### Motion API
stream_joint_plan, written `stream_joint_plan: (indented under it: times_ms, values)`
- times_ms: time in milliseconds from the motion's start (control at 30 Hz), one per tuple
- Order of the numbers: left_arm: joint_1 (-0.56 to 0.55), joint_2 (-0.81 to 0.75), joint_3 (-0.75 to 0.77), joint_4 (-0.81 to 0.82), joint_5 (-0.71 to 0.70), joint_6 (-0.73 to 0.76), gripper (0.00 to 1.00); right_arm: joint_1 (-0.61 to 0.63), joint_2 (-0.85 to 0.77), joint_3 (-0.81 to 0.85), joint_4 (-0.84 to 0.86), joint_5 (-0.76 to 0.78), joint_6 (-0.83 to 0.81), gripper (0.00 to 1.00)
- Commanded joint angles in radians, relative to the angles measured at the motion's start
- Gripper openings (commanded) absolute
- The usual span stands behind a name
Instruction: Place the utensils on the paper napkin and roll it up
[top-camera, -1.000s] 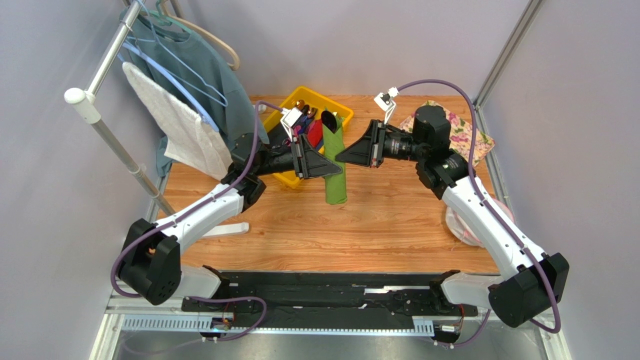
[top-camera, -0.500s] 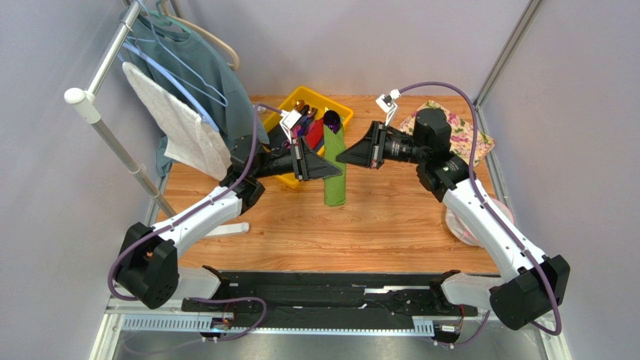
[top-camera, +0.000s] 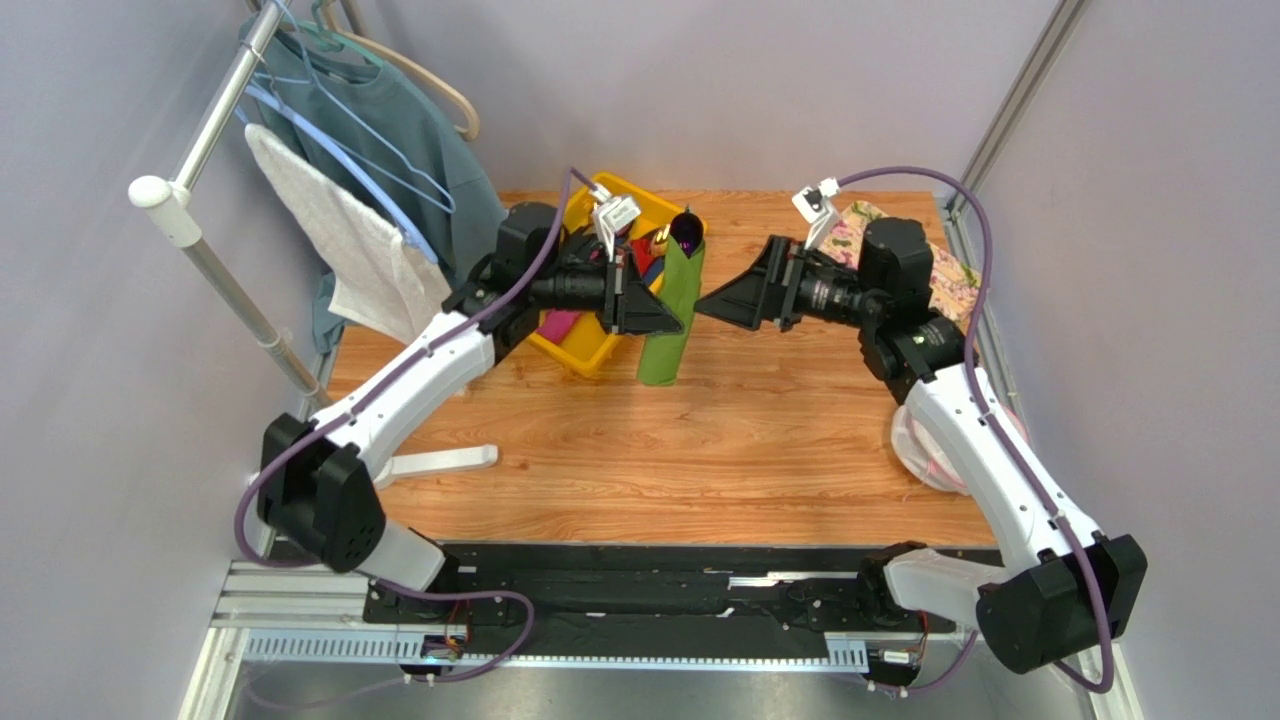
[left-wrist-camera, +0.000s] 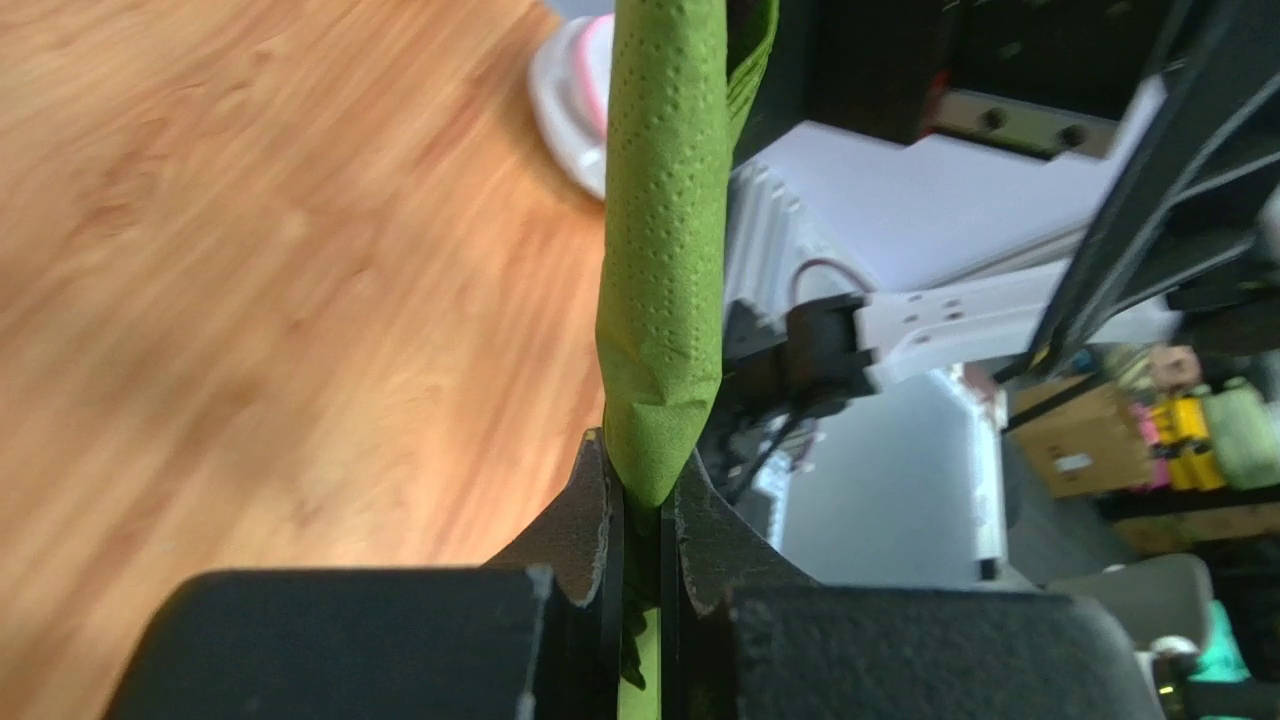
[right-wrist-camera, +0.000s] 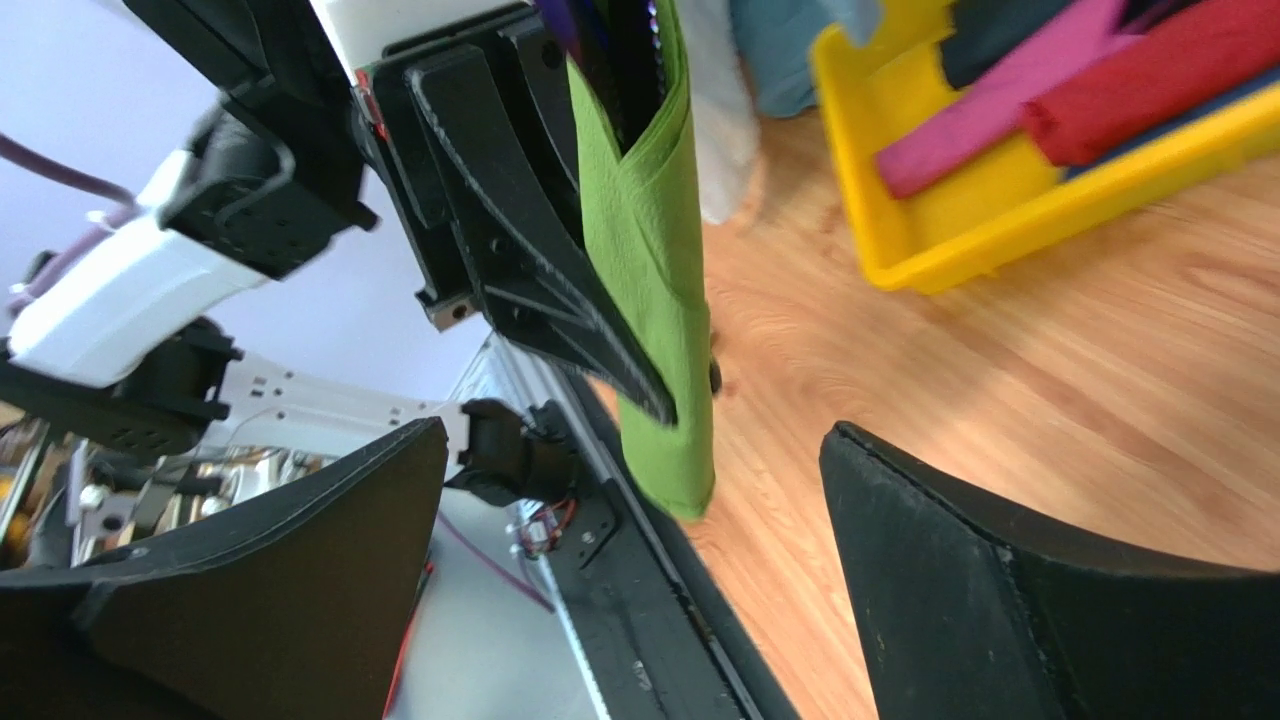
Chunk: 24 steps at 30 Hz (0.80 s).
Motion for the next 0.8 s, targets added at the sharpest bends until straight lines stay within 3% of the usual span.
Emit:
stream_joint_plan:
  times_ms: [0, 200, 333, 500, 767]
  values:
    - [0.050, 0.145, 0.233, -0.438, -0.049, 0.398, 0.00, -0.088, -0.020, 0.014, -0.081, 0.016, -0.062, 1.00]
    - [0.096, 0.337, 0.450, -0.638, -0.192, 0.597, 0.00, -0.165, -0.021, 0.004, -0.124, -0.010, -0.100, 1.00]
    - [0.154, 0.513, 0.639, -0.809, -0.154, 0.754, 0.00, -0.182, -0.017, -0.009, -0.128, -0.019, -0.100, 1.00]
    - [0.222, 0.652, 0.823, -0.883, -0.212, 0.806, 0.00, -0.187, -0.007, -0.022, -0.128, -0.036, -0.103, 1.00]
    - [0.260, 0.754, 0.851, -0.920, -0.250, 0.886, 0.00, -0.190, 0.026, -0.025, -0.126, -0.056, -0.097, 1.00]
